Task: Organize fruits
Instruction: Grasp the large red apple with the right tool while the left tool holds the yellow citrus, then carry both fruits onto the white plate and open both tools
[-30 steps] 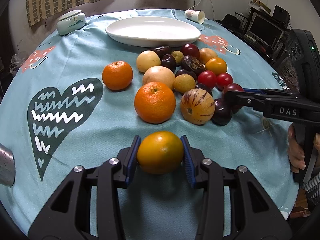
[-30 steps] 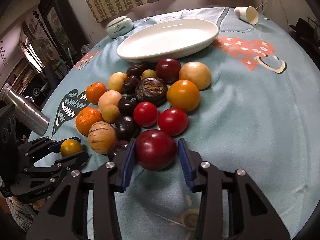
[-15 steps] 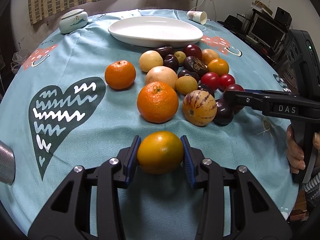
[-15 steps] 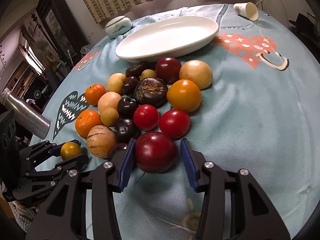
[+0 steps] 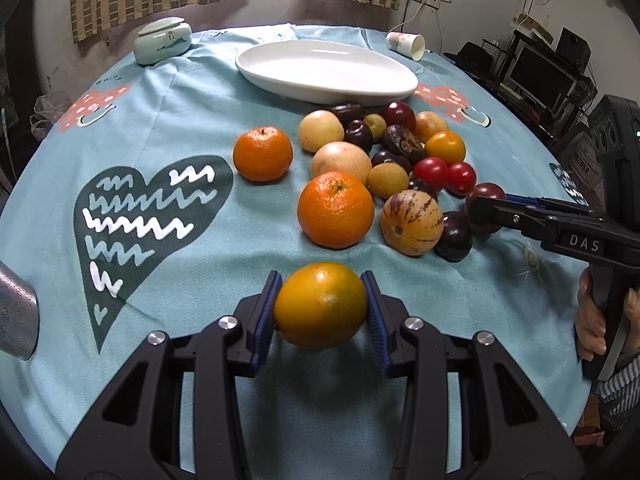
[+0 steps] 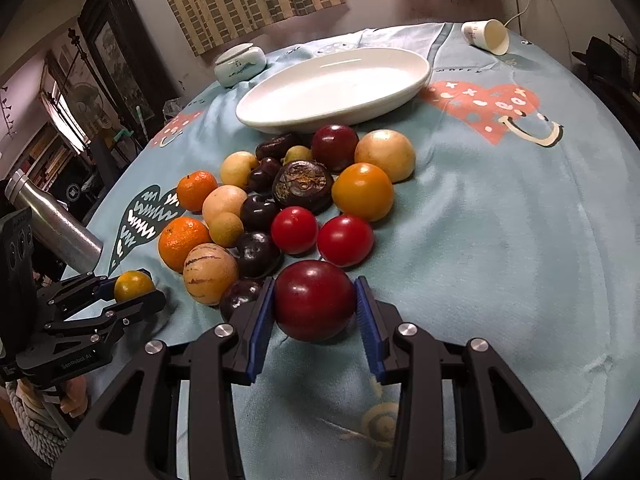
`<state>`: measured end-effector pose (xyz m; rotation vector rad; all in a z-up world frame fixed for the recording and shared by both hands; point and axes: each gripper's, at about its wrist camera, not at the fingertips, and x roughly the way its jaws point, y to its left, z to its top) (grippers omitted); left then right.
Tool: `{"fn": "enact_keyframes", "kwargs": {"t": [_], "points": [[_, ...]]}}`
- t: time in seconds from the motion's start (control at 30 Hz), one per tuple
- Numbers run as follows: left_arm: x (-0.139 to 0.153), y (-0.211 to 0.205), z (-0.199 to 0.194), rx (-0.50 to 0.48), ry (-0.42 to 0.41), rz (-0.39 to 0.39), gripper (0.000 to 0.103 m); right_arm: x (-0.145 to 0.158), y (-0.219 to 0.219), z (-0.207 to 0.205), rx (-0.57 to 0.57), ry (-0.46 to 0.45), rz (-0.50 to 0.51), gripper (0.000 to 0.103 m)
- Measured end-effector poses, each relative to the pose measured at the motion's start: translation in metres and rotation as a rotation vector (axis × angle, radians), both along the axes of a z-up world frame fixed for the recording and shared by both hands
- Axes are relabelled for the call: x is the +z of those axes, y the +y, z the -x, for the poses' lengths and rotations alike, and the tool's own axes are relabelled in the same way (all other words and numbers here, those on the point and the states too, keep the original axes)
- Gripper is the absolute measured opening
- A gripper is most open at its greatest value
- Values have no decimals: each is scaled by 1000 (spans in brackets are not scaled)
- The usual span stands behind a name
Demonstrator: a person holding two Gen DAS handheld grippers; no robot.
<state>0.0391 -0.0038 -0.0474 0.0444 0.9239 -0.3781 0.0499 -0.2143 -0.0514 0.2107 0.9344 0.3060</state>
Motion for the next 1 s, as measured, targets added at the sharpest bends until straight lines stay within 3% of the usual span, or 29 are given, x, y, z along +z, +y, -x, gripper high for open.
{"fn": "enact_keyframes", "kwargs": {"t": [0.2, 0.37, 0.47, 0.6, 0.73, 1.0], "points": [[44, 3, -10, -16, -81, -34, 41, 35, -15, 0, -25, -60, 36, 40], [90, -4, -61, 3, -155, -67, 41, 94, -28, -34, -73, -179, 70, 40], [103, -15, -102, 13, -169, -66, 41, 109, -28, -73, -112, -223, 64, 40], [94, -29, -153, 28, -140, -55, 41, 89, -26, -135, -137, -162, 22, 40], [63, -39, -197, 39, -63, -33, 41, 55, -17, -186, -149, -85, 36, 40], [20, -47, -234, 31, 15, -49, 41, 17, 1, -213, -114, -30, 156, 40]]}}
